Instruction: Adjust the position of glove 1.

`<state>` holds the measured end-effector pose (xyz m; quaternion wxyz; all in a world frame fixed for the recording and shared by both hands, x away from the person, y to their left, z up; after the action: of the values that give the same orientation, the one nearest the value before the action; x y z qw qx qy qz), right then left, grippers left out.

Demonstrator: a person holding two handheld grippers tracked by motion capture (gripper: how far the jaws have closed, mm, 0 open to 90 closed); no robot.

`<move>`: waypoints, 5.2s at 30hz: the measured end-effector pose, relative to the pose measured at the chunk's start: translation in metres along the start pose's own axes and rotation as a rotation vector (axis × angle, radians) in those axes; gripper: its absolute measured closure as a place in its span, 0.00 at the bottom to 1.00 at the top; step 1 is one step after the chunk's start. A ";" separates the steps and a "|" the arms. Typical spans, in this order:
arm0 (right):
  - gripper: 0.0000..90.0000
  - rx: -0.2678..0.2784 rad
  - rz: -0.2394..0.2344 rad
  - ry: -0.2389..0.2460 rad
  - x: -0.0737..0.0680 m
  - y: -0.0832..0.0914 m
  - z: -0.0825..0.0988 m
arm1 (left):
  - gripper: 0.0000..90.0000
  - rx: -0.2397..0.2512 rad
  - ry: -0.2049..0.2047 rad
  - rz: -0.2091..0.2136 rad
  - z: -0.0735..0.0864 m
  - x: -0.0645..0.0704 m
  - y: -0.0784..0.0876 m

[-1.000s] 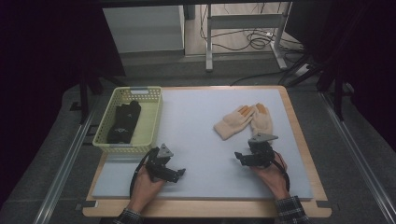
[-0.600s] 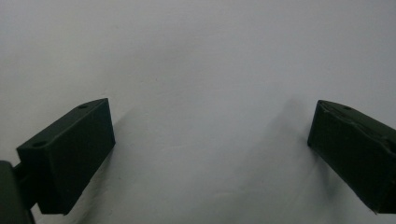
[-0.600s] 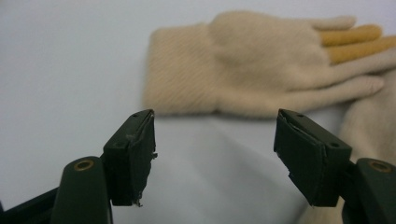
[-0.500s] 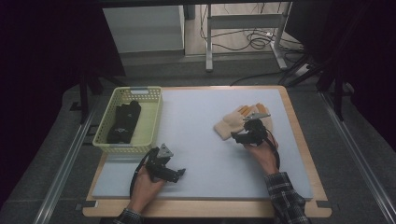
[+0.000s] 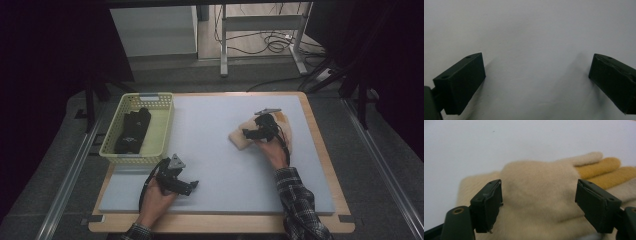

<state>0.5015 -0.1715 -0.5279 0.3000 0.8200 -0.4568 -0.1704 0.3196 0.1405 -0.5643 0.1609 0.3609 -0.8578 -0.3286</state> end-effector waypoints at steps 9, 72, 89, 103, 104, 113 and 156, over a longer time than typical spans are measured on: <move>0.53 -0.051 0.027 0.031 -0.006 -0.018 -0.005 | 0.01 0.000 -0.001 0.000 0.000 0.000 0.000; 0.85 -0.069 -0.533 0.361 -0.159 0.044 0.050 | 0.01 0.000 -0.003 -0.001 0.000 0.000 0.000; 0.73 0.016 -0.321 0.229 -0.064 0.078 0.034 | 0.01 0.000 0.000 -0.001 0.000 0.000 0.000; 0.82 0.004 0.023 0.027 0.069 0.101 0.043 | 0.01 0.000 0.001 0.000 0.000 0.000 0.000; 0.82 0.003 0.041 0.014 0.077 0.101 0.043 | 0.01 0.002 0.003 0.000 0.000 0.000 0.000; 0.72 -0.017 0.068 -0.058 0.100 0.086 0.050 | 0.01 -0.001 -0.002 0.000 0.000 0.000 0.000; 0.94 -0.027 -0.091 0.163 -0.015 0.087 0.007 | 0.01 -0.001 -0.001 0.000 0.000 0.000 0.000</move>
<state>0.4329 -0.1959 -0.4766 0.3394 0.8468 -0.3907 -0.1228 0.3195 0.1405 -0.5643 0.1607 0.3608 -0.8576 -0.3294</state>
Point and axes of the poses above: each handheld gripper's, and its own axes: y roughly backward along the jaws, z roughly out of its underside, x roughly to its right, the point moved 2 cm from there along -y, roughly forward along the jaws, and after that the axes turned 3 degrees about x, right-handed, at the moved point
